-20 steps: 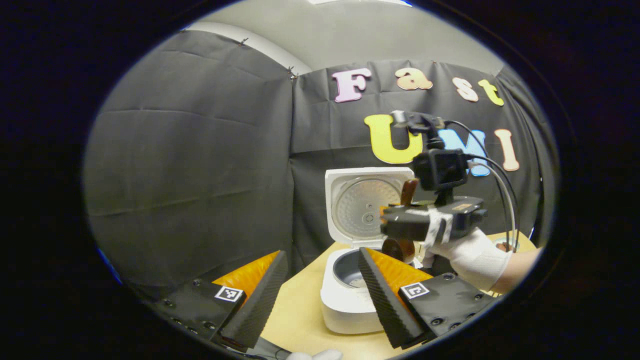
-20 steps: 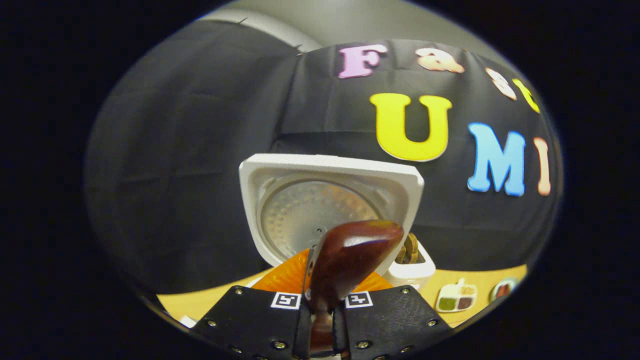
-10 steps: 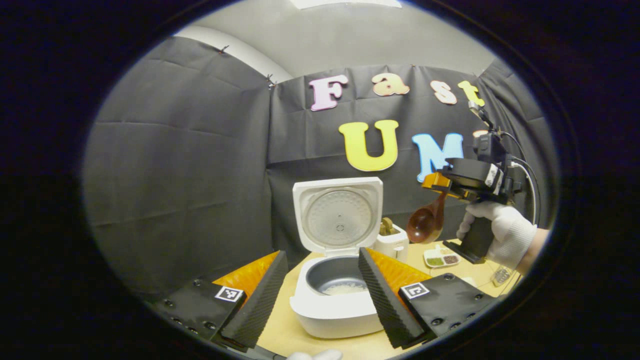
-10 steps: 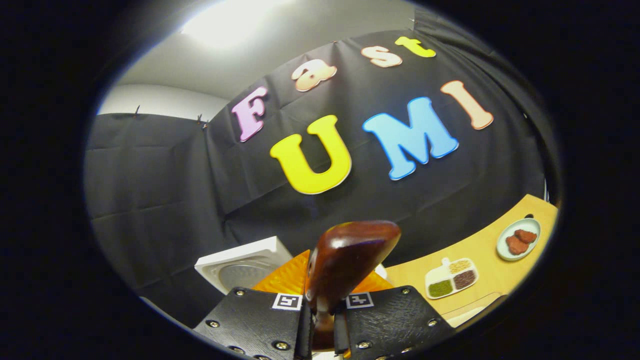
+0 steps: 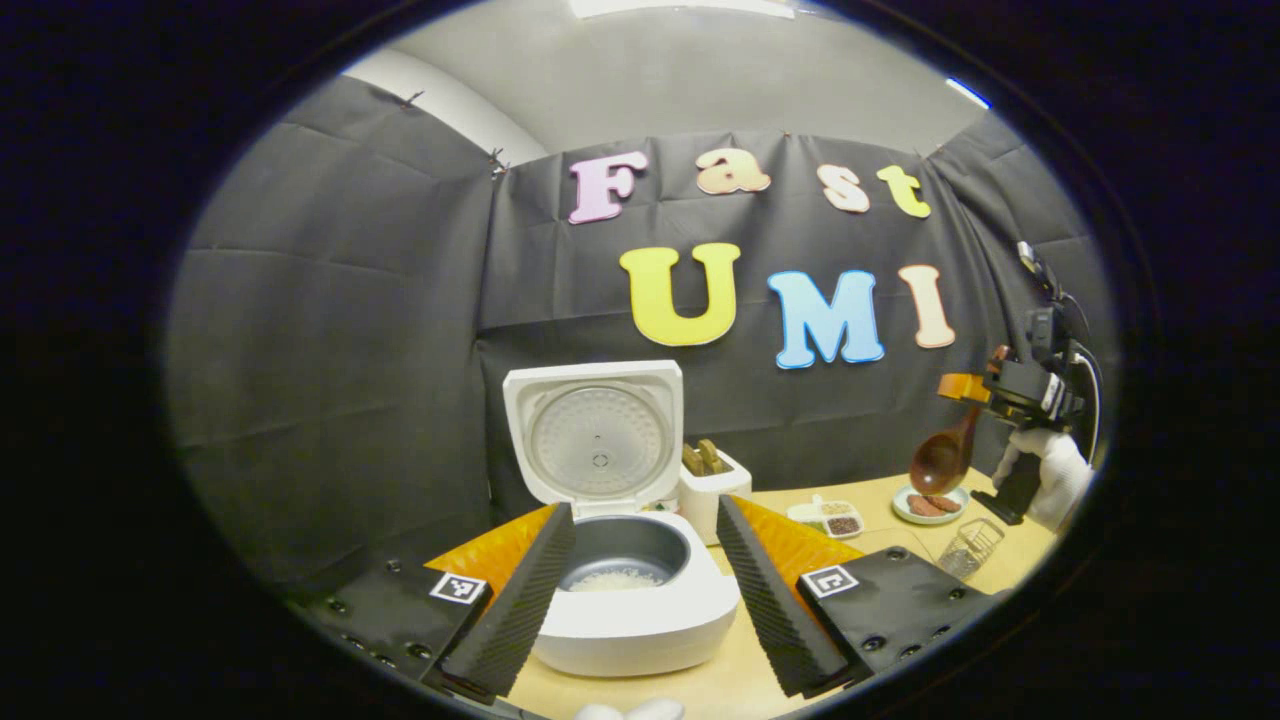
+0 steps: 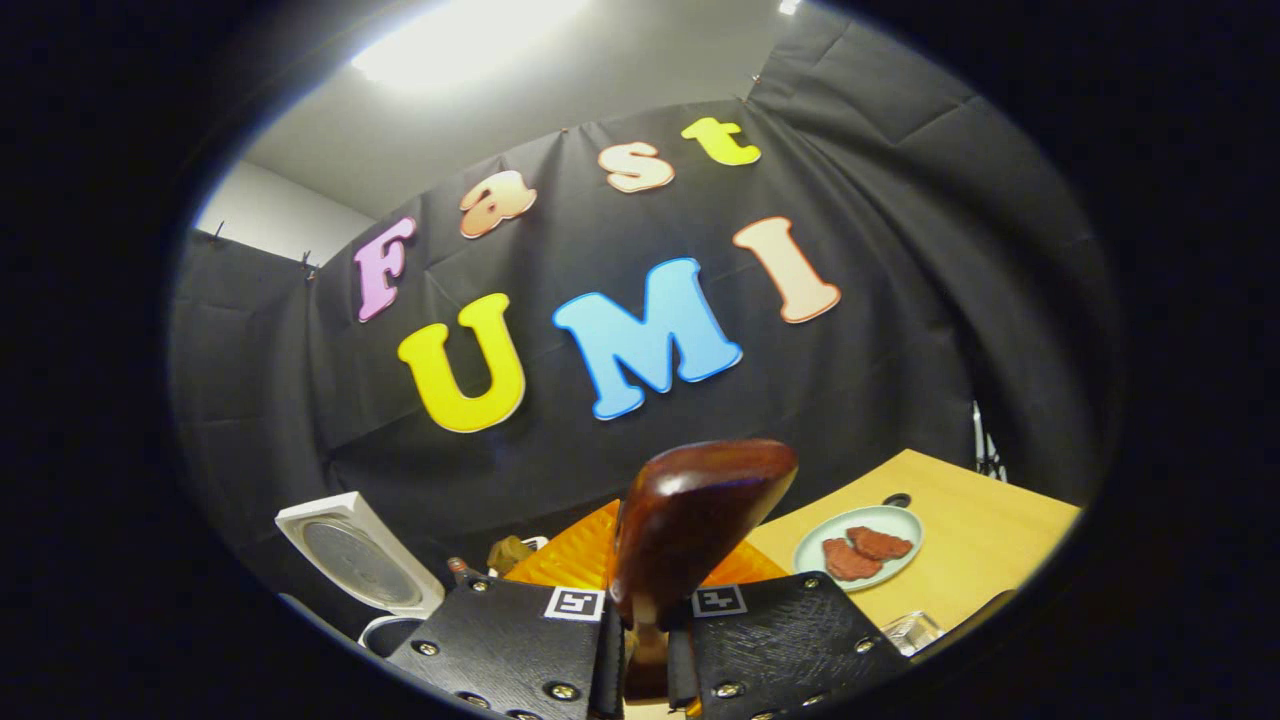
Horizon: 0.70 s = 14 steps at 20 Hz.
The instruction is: Close the left gripper, press the button to open the rice cooker; take a wooden spoon from the chopstick holder with the right hand, scoop a spoonful of rice and pour it into the rice cooker, then put the wooden spoon back into the chopstick holder.
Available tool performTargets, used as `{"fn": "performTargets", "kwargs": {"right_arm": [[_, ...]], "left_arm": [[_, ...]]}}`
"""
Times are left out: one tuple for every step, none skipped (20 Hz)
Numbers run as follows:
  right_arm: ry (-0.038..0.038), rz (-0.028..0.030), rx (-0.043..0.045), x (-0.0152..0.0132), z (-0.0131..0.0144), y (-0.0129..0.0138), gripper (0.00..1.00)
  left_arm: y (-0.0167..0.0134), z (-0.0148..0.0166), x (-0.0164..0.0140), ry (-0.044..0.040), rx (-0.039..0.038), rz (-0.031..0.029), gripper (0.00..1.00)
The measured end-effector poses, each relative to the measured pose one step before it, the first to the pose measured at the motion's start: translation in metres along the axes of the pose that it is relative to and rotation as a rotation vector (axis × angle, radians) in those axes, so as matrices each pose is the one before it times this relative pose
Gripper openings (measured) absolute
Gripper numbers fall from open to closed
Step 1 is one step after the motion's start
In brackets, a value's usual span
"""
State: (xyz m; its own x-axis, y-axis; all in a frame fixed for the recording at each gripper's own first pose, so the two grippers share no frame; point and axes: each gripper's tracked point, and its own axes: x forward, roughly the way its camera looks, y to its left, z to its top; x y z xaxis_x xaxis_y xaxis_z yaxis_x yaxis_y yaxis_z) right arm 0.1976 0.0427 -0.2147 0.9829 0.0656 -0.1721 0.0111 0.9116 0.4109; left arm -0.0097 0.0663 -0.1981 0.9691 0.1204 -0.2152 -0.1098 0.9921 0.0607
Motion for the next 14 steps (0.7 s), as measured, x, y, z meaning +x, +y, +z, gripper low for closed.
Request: {"fn": "performTargets", "kwargs": {"right_arm": [[-0.00484,-0.02497,-0.002,-0.00327,0.00218,-0.02023,0.17],[-0.00264,-0.02196,-0.00547,-0.00309,0.00106,-0.01925,0.17],[-0.00144,-0.02151,-0.00144,-0.00213,-0.00097,-0.0185,0.18],[-0.00089,-0.01679,-0.00003,-0.0019,-0.00033,-0.01663,0.17],[0.00491,-0.01475,-0.00833,-0.00308,-0.00324,-0.01406,0.17],[0.00666,-0.01413,-0.01141,-0.0019,-0.00417,-0.01551,0.17],[0.00115,-0.01554,-0.00632,-0.00158,-0.0034,-0.01446,0.17],[0.01151,-0.01012,0.00216,-0.00283,-0.00794,-0.00911,0.17],[0.01828,-0.00833,0.00477,-0.00207,-0.00943,-0.00993,0.17],[0.00988,-0.00448,0.00785,-0.00046,-0.0076,-0.00811,0.17],[0.01572,-0.0016,0.00778,0.00073,-0.00842,-0.00511,0.17],[0.01132,-0.00469,-0.00458,0.00136,-0.01142,-0.00472,0.17],[0.00931,-0.00455,-0.01258,0.00135,-0.00923,-0.00517,0.17],[0.00951,0.00041,-0.00191,0.00054,-0.00918,-0.00212,0.17]], "left_arm": [[-0.00809,-0.00076,-0.00084,0.00005,0.00564,-0.00628,1.0],[-0.00751,0.00024,-0.00037,0.00018,0.00535,-0.00773,1.0],[-0.00742,-0.00035,0.0007,0.00401,0.00203,-0.00373,1.0],[-0.00738,0.00007,0.00119,0.00687,-0.00288,-0.00636,1.0],[-0.00553,-0.00177,-0.0004,0.00293,-0.00316,-0.00237,1.0],[-0.00558,-0.0002,-0.00044,0.00501,-0.00151,-0.00168,1.0],[-0.00459,-0.0004,-0.00077,0.00246,0.00113,-0.00004,1.0],[-0.00599,0.00082,0.0008,0.00181,0.00063,-0.00294,1.0],[-0.00325,-0.00035,-0.00055,0.00138,0.00578,0.00071,1.0],[-0.0059,0.00099,0.00014,-0.00051,0.00524,-0.00573,1.0],[-0.00444,0.00049,-0.00062,0.00047,0.00772,0.00035,1.0],[-0.00456,0.00038,0.00162,0.00185,0.00625,-0.00753,1.0],[-0.00337,-0.0018,-0.00097,0.00036,0.00649,0.00109,1.0],[-0.0034,-0.00108,-0.00042,0.00047,0.00247,-0.00495,1.0]]}}
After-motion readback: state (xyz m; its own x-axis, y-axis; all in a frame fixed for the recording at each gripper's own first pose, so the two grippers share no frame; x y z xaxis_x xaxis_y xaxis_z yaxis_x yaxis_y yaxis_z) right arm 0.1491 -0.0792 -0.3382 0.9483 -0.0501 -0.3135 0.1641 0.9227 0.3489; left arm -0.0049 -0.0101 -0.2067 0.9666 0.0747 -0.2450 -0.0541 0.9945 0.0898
